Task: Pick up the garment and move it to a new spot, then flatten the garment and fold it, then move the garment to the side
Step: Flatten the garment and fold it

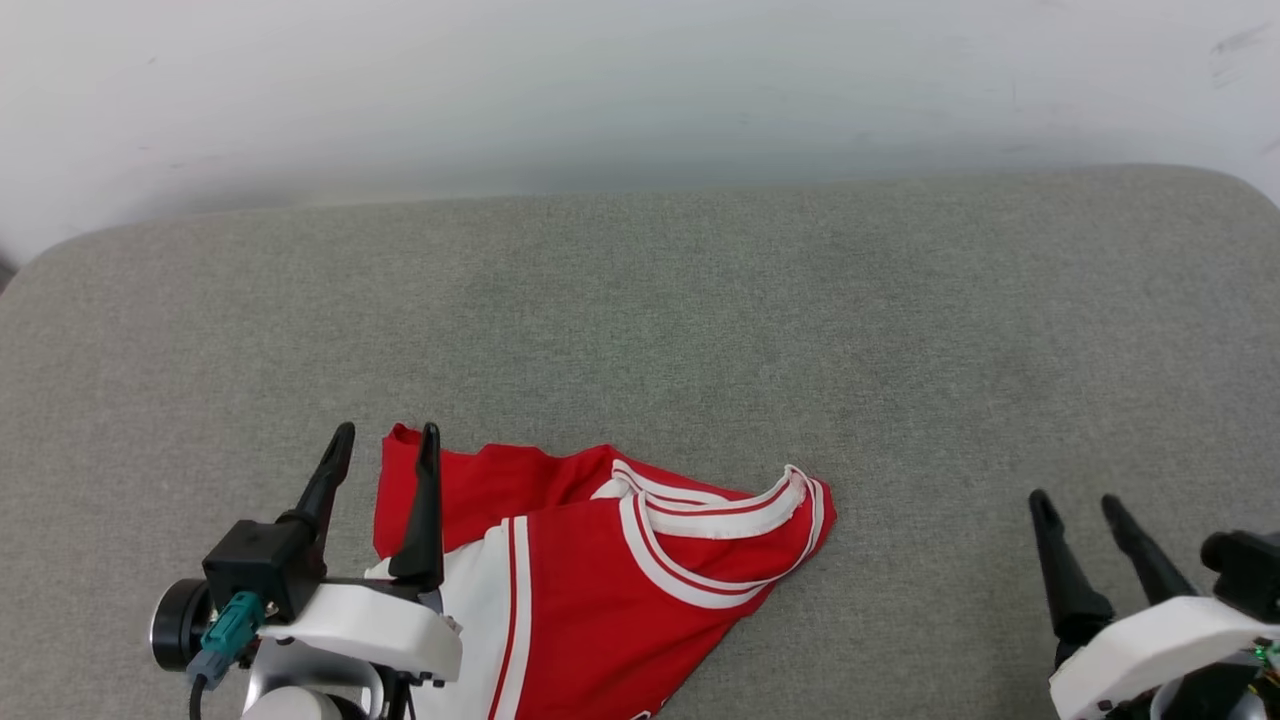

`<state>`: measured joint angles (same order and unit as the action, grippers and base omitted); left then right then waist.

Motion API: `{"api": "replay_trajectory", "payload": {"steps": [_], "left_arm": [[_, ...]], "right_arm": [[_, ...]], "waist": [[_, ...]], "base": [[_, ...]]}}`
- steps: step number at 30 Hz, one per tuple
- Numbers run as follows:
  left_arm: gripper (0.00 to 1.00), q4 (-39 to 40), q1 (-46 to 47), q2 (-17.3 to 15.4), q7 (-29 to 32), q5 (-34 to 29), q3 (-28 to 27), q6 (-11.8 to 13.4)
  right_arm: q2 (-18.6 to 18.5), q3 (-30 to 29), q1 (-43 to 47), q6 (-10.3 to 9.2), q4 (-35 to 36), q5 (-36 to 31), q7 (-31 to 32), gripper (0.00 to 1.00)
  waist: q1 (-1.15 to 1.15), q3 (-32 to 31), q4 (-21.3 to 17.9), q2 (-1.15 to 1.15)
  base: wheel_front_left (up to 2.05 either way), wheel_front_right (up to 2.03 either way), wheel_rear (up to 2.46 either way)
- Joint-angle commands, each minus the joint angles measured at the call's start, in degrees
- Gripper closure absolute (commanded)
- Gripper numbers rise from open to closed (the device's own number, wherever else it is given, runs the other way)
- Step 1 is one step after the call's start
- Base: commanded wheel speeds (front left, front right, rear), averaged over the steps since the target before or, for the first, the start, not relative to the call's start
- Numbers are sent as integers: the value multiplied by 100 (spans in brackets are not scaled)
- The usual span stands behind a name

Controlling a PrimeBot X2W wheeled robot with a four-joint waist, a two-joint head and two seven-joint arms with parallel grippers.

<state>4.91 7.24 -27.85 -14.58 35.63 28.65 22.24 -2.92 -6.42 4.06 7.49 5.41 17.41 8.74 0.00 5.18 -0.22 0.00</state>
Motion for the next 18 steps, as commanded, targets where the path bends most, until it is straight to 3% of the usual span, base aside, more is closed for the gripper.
{"api": "replay_trajectory", "payload": {"steps": [1,11,18], "left_arm": [[0,43,64,43,-37,-81,-51,21],[0,232,193,255,-68,-370,-134,-101],[0,230,354,495,-65,-472,-247,-248]], "right_arm": [[2,31,-113,-1,-46,55,198,0],[-833,923,-939,-1,-647,707,2268,0],[-1238,1790,-1706,0,-1098,1047,2952,0]], "waist": [[0,20,10,0],[0,335,410,0],[0,661,752,0]], "base": [[0,0,0],[0,0,0],[0,0,0]]}}
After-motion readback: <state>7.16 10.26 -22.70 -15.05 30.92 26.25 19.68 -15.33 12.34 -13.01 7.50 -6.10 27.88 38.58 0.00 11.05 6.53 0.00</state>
